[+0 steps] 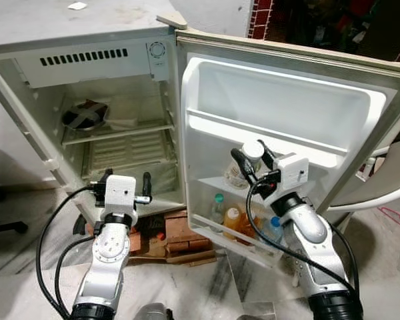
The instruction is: Restocking fridge
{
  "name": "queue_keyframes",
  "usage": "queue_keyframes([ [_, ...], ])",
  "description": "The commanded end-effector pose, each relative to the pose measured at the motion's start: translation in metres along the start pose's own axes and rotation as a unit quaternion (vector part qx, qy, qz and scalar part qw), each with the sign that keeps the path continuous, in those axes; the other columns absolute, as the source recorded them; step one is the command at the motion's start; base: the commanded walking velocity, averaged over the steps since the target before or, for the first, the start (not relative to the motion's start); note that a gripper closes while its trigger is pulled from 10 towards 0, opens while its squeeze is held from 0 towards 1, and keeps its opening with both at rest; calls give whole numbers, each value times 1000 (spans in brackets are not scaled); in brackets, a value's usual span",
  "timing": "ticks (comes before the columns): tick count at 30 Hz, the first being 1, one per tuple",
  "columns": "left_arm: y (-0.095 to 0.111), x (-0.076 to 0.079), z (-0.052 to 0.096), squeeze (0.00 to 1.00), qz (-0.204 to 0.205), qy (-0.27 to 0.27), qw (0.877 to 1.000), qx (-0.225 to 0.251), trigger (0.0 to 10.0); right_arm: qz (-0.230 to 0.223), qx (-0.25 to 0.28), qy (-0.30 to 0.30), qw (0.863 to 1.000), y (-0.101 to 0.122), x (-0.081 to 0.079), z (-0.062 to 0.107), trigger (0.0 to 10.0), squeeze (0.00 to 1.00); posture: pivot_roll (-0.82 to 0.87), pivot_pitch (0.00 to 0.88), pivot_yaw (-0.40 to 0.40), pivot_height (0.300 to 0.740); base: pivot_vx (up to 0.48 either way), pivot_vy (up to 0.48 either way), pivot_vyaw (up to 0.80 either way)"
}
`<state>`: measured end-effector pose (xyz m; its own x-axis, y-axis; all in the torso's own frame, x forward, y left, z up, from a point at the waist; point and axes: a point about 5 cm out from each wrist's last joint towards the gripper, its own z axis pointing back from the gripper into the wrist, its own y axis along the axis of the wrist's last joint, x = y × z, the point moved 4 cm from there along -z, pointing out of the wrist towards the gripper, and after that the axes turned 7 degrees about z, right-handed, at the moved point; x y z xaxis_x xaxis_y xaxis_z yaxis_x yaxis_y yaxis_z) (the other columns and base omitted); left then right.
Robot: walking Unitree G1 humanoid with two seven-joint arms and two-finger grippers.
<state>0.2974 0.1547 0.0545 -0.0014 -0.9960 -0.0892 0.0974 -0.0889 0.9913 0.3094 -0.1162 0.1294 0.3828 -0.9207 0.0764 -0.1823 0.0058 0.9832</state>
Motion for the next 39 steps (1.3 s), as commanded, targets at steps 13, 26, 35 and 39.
queue_keyframes([
  [13, -7, 9, -1, 0, -6, -27, 999, -19, 10000, -78, 145, 29, 986, 99, 5, -31, 10000, 0, 6, 0, 24, 740, 0, 0, 0],
  [26, -6, 11, -3, 0, -5, -34, 999, -16, 10000, 48, 157, -112, 980, 120, 67, -26, 10000, 0, -4, 0, 28, 740, 0, 0, 0],
  [35, -6, 12, -3, 0, -4, -34, 999, -17, 10000, 127, 97, -152, 975, 100, 87, -12, 10000, 0, -11, 0, 28, 740, 0, 0, 0],
  [39, -6, 12, -3, 0, -5, -36, 999, -17, 10000, 161, 55, -127, 977, 85, 82, -16, 10000, 0, -8, 0, 29, 740, 0, 0, 0],
])
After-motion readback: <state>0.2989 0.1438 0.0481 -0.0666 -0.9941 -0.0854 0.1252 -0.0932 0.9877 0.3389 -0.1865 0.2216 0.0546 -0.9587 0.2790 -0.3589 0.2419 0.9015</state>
